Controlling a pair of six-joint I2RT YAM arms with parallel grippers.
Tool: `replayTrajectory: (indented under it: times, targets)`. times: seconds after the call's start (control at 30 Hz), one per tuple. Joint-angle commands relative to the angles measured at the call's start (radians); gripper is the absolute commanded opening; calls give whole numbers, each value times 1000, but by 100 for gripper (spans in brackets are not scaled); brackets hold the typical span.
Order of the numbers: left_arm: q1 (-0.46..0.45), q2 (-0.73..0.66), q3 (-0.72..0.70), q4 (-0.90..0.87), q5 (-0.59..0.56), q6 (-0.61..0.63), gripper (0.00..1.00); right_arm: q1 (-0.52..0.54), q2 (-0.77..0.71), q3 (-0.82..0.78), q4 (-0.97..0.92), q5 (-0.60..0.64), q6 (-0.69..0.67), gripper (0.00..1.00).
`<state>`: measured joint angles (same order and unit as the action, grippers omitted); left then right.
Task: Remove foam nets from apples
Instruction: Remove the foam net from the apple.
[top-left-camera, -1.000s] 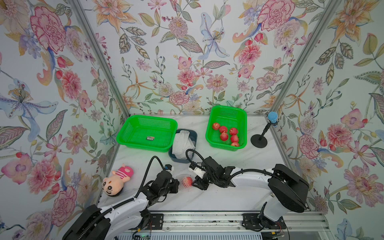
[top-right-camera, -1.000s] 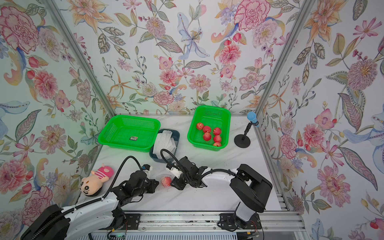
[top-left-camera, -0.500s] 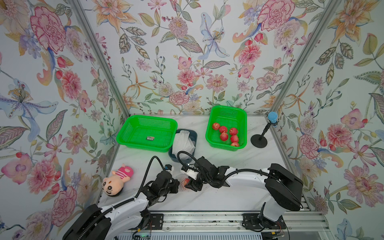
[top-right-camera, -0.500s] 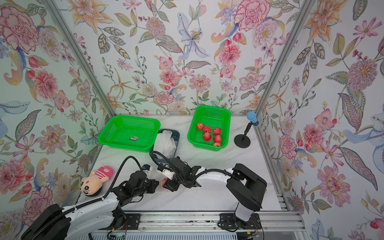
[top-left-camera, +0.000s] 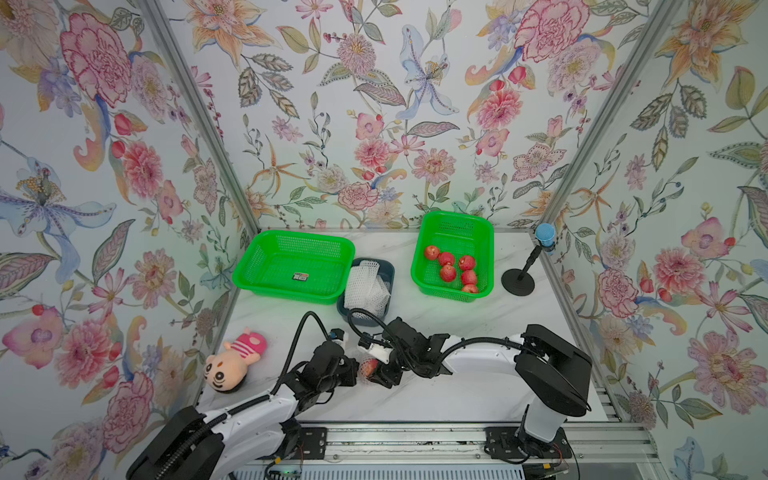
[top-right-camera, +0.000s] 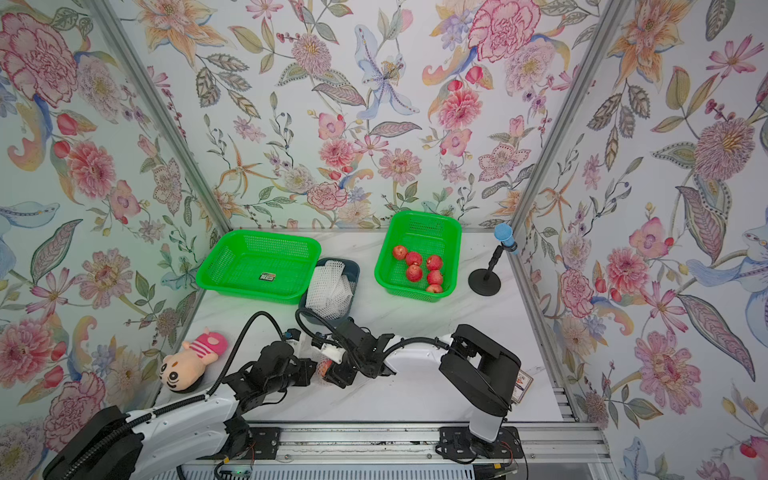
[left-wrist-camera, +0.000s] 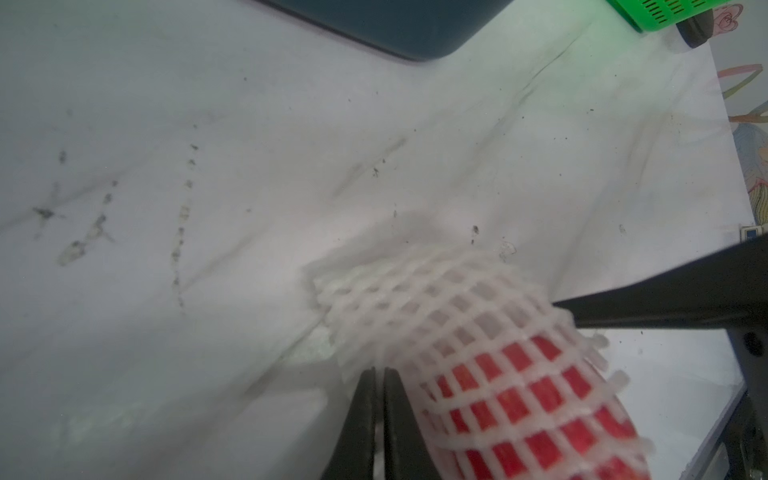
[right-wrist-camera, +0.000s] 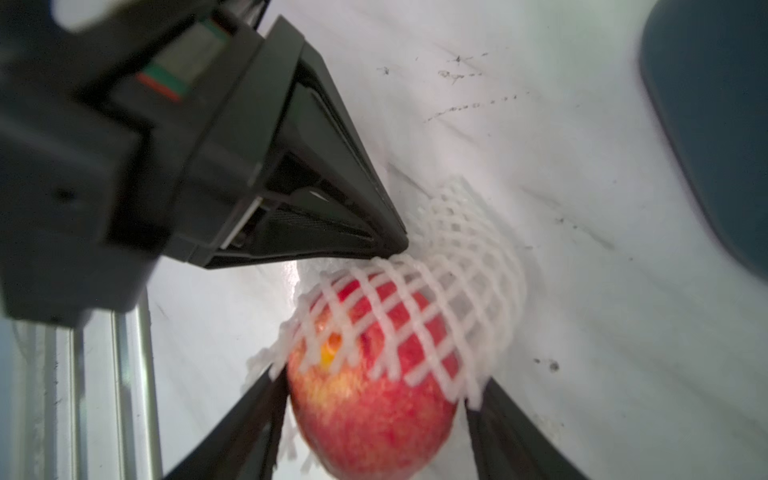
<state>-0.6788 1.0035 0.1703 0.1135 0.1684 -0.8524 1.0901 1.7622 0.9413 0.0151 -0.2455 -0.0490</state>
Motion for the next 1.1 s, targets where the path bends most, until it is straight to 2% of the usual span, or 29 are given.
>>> replayTrajectory:
  times: [0.0,0.23,0.43,0.8,1.07]
  targets:
    - [10,7,-4,-16,-7,6,9,-2,15,15,-8,35,-11,66]
    - [19,-20,-2,-42,-30,7,9,-53,-43,-81,2,53,6,59]
    - [22,15,6,-29,-23,13,9,-100,-106,-163,5,68,9,59]
    - [23,58,63,-28,-16,27,8,-164,-199,-239,-19,69,-24,77]
    - [23,71,77,-23,-7,29,9,-174,-202,-210,14,21,-48,84]
